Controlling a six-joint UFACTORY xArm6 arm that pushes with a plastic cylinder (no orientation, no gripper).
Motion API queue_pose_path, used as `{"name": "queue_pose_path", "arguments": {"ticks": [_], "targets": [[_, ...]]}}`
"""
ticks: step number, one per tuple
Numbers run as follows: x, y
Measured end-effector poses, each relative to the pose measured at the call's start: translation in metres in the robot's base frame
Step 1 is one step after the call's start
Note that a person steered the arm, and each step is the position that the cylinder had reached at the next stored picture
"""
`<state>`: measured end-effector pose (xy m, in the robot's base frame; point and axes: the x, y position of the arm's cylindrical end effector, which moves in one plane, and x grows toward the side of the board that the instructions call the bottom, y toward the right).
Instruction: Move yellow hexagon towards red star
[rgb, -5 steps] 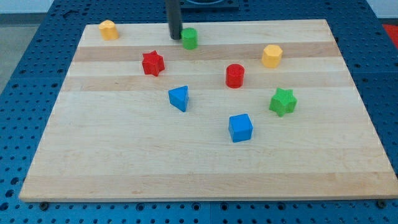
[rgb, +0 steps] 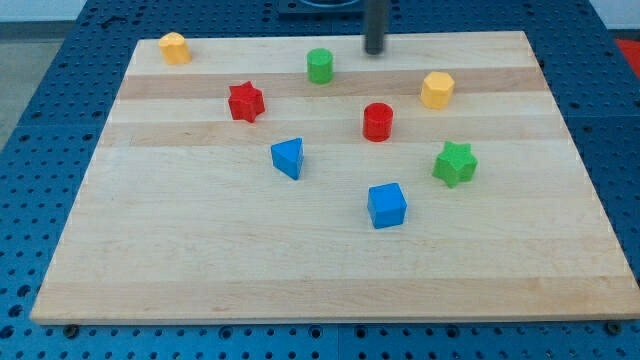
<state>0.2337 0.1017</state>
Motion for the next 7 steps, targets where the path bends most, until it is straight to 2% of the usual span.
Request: {"name": "queue_pose_path", "arguments": {"ticks": [1,2,4,6,7], "targets": [[0.043,0.052],[0.064,0.078],[0.09,0.026],[0.126,0.012],[0.123,0.0]]}}
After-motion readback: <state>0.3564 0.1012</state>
